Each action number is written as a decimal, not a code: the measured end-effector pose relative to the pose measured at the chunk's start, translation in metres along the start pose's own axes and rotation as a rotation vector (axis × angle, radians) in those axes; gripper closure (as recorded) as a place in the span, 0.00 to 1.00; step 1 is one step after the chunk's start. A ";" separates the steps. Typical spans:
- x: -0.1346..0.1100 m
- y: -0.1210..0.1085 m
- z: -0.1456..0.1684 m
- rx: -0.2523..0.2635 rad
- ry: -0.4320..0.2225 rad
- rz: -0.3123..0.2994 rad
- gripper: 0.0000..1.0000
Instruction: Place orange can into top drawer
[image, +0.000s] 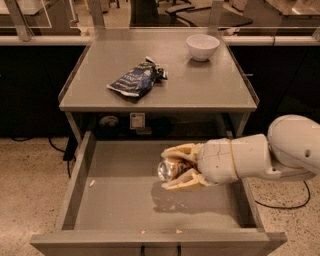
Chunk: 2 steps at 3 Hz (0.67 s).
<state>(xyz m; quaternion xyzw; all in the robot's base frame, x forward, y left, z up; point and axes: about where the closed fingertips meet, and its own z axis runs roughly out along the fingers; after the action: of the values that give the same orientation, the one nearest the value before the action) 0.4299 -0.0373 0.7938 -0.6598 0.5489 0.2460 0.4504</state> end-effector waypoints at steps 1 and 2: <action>0.034 0.011 0.042 -0.001 -0.040 0.008 1.00; 0.058 0.010 0.071 -0.006 -0.057 0.011 1.00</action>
Offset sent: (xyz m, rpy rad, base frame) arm 0.0354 0.0453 -0.1248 0.0726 0.0173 0.0203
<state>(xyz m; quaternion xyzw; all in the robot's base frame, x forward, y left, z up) 0.4487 -0.0045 0.7097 -0.6508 0.5387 0.2689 0.4626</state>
